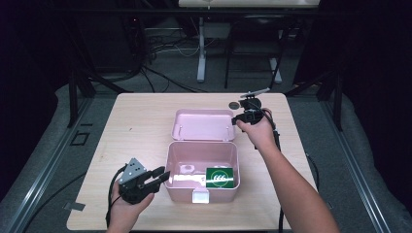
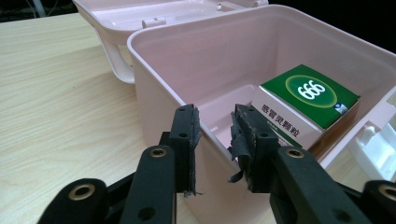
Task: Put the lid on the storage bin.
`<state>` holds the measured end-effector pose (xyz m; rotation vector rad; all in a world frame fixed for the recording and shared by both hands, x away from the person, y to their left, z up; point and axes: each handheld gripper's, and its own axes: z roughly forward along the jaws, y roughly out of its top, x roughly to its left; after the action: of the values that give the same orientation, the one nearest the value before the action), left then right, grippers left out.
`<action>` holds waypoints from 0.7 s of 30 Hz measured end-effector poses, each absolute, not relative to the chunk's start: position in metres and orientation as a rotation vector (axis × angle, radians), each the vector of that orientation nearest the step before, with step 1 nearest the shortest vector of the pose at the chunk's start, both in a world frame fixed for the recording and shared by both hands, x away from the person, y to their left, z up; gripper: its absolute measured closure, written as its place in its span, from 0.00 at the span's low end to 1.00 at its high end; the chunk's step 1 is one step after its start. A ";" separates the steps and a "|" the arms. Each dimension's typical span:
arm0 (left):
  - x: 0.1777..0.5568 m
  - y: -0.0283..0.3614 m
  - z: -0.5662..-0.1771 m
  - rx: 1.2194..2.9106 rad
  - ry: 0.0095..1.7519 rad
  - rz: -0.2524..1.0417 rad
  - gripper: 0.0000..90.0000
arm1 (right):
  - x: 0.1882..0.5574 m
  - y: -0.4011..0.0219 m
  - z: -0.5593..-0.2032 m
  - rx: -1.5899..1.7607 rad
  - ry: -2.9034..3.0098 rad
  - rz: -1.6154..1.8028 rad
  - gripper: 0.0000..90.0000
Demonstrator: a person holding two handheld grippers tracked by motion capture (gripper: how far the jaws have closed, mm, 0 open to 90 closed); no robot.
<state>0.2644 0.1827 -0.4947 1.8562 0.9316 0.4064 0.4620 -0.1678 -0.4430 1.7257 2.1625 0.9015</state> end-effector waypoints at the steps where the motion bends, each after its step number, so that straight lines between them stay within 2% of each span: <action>1: 0.265 0.183 -0.495 1.851 0.930 0.404 0.78 | 0.464 -0.166 -0.444 1.737 2.163 0.891 0.74; 21: 0.265 0.183 -0.494 1.856 0.934 0.406 0.80 | 0.497 -0.159 -0.455 1.924 2.109 0.807 0.93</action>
<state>0.2652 0.1829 -0.4942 1.8562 0.9336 0.4060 0.4967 -0.1585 -0.4553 1.9237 2.1090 0.8068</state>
